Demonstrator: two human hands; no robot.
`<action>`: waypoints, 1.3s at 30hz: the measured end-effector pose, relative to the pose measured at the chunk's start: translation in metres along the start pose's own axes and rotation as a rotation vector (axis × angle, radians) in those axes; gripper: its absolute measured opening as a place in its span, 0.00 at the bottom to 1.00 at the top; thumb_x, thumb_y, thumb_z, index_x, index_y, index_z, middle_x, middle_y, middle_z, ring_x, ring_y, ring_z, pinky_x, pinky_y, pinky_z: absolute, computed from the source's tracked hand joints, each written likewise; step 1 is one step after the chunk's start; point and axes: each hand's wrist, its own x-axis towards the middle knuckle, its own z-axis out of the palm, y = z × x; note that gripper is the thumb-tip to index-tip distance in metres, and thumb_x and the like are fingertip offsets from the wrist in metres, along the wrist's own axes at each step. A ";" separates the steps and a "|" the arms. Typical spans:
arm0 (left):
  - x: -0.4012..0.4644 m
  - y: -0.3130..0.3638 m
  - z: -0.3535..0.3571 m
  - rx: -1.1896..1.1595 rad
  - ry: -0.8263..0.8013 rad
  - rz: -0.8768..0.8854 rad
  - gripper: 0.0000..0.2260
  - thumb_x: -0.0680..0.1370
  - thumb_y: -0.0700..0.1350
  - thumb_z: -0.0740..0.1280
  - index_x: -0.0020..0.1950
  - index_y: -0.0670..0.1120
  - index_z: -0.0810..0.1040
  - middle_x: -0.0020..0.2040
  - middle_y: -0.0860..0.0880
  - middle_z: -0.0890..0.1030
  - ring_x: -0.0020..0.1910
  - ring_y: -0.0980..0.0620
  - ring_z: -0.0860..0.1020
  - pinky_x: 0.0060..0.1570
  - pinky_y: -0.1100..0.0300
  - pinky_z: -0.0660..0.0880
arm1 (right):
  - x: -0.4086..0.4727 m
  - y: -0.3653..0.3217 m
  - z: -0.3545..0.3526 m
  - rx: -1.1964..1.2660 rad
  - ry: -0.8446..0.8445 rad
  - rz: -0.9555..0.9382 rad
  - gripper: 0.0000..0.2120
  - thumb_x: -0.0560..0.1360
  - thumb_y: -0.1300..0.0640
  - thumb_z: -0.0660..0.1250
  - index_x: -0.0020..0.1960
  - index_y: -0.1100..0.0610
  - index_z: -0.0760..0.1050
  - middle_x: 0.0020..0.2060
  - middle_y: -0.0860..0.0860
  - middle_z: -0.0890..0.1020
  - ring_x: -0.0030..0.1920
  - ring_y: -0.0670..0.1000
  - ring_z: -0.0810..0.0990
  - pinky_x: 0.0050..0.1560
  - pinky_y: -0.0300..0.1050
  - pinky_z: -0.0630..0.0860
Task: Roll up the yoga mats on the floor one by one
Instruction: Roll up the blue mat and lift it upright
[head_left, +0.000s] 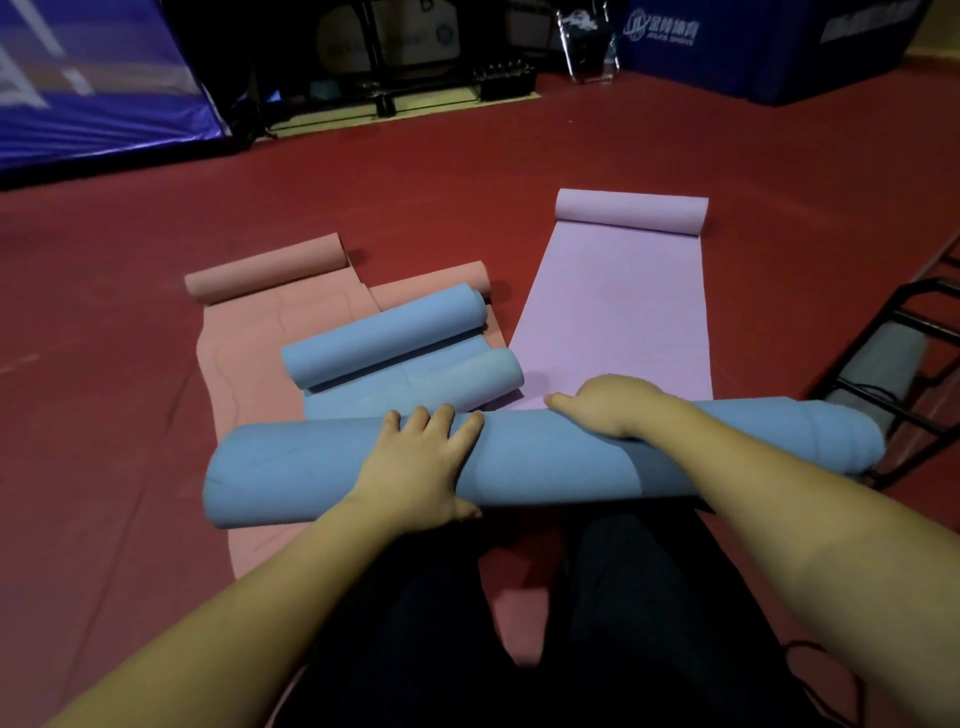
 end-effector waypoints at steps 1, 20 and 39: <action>-0.002 0.001 -0.006 -0.015 -0.019 0.003 0.48 0.63 0.75 0.65 0.75 0.51 0.61 0.65 0.45 0.73 0.57 0.42 0.73 0.58 0.43 0.69 | -0.001 0.000 -0.002 0.009 -0.035 0.001 0.33 0.79 0.34 0.48 0.67 0.56 0.75 0.68 0.59 0.74 0.65 0.58 0.73 0.64 0.51 0.68; 0.075 -0.042 -0.015 -0.714 -0.769 -0.115 0.47 0.60 0.62 0.80 0.75 0.58 0.63 0.63 0.56 0.75 0.61 0.52 0.74 0.60 0.57 0.69 | -0.001 -0.007 0.052 -0.203 0.446 -0.054 0.31 0.78 0.32 0.49 0.55 0.54 0.78 0.54 0.53 0.81 0.57 0.56 0.78 0.57 0.50 0.69; 0.008 -0.001 0.046 0.048 -0.043 -0.085 0.51 0.57 0.62 0.79 0.73 0.46 0.62 0.67 0.34 0.73 0.62 0.30 0.72 0.58 0.31 0.68 | 0.037 -0.015 0.015 0.002 0.086 -0.023 0.37 0.77 0.28 0.48 0.62 0.56 0.79 0.62 0.56 0.79 0.61 0.58 0.76 0.53 0.48 0.68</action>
